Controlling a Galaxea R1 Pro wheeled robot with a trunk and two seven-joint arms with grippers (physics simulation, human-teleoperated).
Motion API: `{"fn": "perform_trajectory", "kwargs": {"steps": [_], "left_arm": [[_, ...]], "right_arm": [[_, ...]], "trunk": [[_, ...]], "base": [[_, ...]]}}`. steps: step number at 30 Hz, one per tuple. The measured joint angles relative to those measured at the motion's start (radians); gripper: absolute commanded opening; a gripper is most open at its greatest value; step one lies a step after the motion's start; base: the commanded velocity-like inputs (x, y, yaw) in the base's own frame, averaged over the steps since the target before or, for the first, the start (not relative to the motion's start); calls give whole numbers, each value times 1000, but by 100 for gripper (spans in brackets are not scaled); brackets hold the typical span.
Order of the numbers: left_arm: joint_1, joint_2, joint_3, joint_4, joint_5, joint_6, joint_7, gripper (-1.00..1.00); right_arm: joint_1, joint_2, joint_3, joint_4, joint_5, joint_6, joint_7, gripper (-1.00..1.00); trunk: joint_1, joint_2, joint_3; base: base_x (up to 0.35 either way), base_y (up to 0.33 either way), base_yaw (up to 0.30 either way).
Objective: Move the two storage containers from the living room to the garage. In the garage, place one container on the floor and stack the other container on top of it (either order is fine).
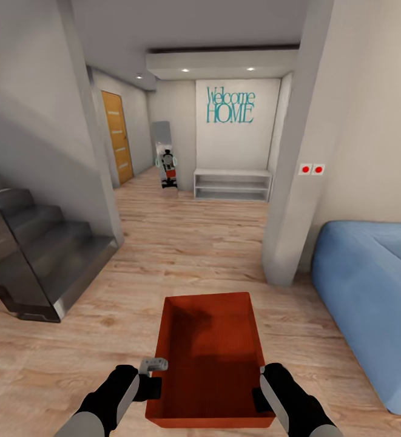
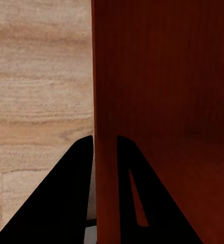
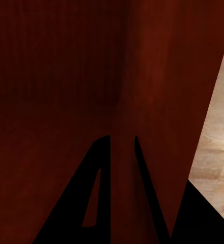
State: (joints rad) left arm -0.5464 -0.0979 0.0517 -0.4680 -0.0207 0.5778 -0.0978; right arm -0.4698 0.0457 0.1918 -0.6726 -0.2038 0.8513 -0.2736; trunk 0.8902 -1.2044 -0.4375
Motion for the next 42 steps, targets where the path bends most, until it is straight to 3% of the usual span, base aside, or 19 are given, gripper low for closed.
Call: {"fn": "perform_trajectory", "kwargs": {"steps": [42], "left_arm": [[0,0,0,0,0,0,0,-100]], "right_arm": [[0,1,-3,-1,6,1,3,-100]], "trunk": [[0,0,0]], "base": [[323,22,0]]}}
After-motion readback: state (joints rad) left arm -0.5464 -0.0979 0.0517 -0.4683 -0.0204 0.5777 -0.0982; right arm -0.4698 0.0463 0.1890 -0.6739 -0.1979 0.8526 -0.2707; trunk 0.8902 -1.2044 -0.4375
